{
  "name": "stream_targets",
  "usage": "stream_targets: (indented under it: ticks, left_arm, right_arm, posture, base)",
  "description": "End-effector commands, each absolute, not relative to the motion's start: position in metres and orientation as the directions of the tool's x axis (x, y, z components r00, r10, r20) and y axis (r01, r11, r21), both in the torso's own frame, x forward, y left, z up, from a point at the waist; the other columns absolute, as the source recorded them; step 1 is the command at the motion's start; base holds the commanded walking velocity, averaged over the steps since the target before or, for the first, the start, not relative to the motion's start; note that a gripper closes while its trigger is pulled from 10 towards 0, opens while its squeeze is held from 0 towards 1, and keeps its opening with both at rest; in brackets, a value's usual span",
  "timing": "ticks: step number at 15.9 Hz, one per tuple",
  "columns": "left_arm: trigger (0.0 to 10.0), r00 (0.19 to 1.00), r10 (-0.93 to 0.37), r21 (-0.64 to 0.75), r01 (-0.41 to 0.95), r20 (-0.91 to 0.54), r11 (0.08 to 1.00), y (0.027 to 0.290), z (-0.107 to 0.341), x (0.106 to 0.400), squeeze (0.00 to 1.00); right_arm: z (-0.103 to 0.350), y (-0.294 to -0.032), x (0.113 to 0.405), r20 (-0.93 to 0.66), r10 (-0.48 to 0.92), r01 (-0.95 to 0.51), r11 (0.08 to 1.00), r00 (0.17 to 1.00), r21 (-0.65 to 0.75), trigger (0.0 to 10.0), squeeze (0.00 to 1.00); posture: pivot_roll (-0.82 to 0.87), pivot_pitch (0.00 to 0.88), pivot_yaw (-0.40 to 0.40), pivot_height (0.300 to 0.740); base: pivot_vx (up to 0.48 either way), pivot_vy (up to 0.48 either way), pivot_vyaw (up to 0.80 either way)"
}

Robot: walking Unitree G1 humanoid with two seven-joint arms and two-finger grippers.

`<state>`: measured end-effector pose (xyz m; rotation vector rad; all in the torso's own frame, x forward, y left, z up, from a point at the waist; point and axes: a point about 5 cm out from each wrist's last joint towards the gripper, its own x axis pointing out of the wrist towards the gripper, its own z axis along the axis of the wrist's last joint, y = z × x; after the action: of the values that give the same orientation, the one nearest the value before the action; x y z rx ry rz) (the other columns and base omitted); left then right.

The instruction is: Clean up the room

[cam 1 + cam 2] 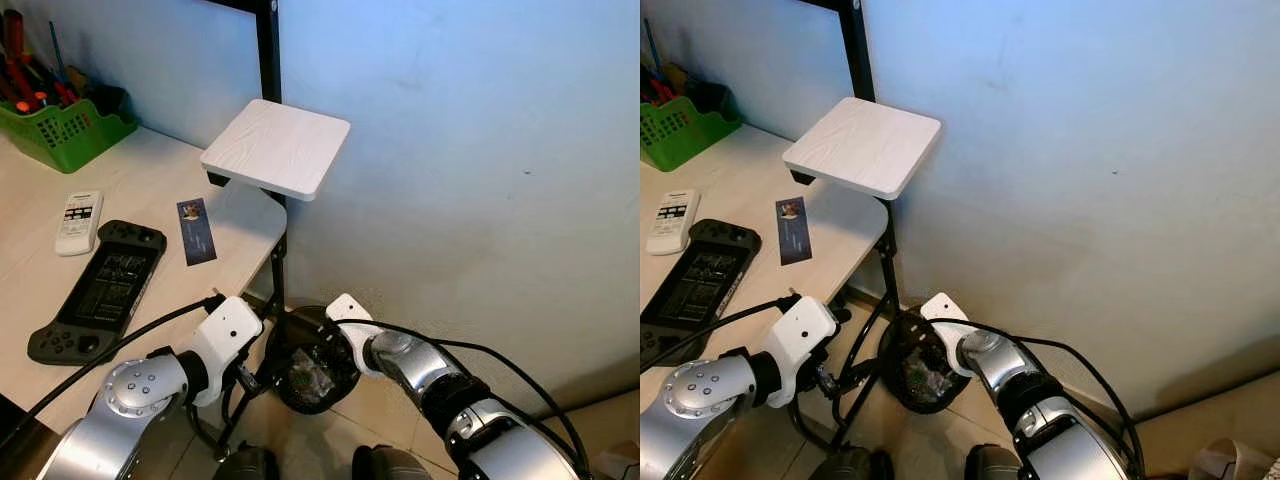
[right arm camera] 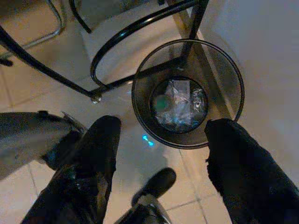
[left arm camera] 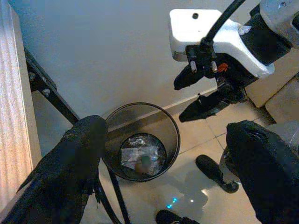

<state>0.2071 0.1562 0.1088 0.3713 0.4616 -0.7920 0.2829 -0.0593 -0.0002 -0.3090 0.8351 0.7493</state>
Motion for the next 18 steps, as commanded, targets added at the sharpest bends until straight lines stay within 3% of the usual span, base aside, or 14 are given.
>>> stream_targets:
  ticks: [1, 4, 5, 7, 10, 12, 18]
  left_arm:
    - [10.0, 0.614, -0.593, 0.151, 0.750, -0.521, 0.645, 0.155, 0.112, 0.207, 0.00]
    - [10.0, 0.700, -0.554, 0.147, 0.671, -0.451, 0.727, 0.154, 0.116, 0.215, 0.00]
    - [10.0, 0.751, -0.520, 0.147, 0.616, -0.406, 0.774, 0.151, 0.117, 0.221, 0.00]
    - [10.0, 0.791, -0.482, 0.167, 0.570, -0.378, 0.805, 0.148, 0.116, 0.226, 0.00]
    - [10.0, 0.842, -0.432, 0.136, 0.493, -0.322, 0.860, 0.136, 0.115, 0.236, 0.00]
    - [10.0, 0.856, -0.413, 0.107, 0.464, -0.312, 0.879, 0.134, 0.115, 0.239, 0.00]
    - [10.0, 0.902, -0.317, 0.150, 0.371, -0.293, 0.916, 0.146, 0.113, 0.237, 0.00]
  right_arm:
    - [-0.001, -0.060, 0.282, -0.755, 0.494, -0.692, 0.718, 0.431, 0.074, 10.0, 1.00]
    - [0.015, -0.083, 0.292, -0.645, 0.519, -0.606, 0.788, 0.561, 0.108, 10.0, 1.00]
    - [0.034, -0.104, 0.293, -0.545, 0.498, -0.534, 0.839, 0.674, 0.106, 10.0, 1.00]
    - [0.054, -0.123, 0.287, -0.439, 0.452, -0.464, 0.882, 0.776, 0.088, 10.0, 1.00]
    - [0.087, -0.154, 0.264, -0.282, 0.233, -0.227, 0.972, 0.931, 0.052, 10.0, 1.00]
    - [0.093, -0.160, 0.253, -0.249, 0.128, -0.111, 0.990, 0.960, 0.082, 10.0, 1.00]
    - [0.089, -0.163, 0.228, -0.282, 0.059, -0.034, 0.995, 0.958, 0.093, 10.0, 1.00]
  posture:
    - [-0.06, 0.172, -0.022, 0.740]
    - [-0.06, 0.157, -0.022, 0.740]
    - [-0.08, 0.145, -0.014, 0.740]
    - [-0.09, 0.137, 0.000, 0.740]
    - [-0.13, 0.110, 0.046, 0.740]
    - [-0.14, 0.086, 0.065, 0.740]
    - [-0.11, 0.044, 0.037, 0.740]
  base:
    - [0.000, 0.000, 0.00]
    - [0.000, 0.000, 0.00]
    - [0.000, 0.000, 0.00]
    - [0.000, 0.000, 0.00]
    - [0.000, 0.000, -0.76]
    - [0.000, 0.000, -0.76]
    - [0.000, 0.000, -0.76]
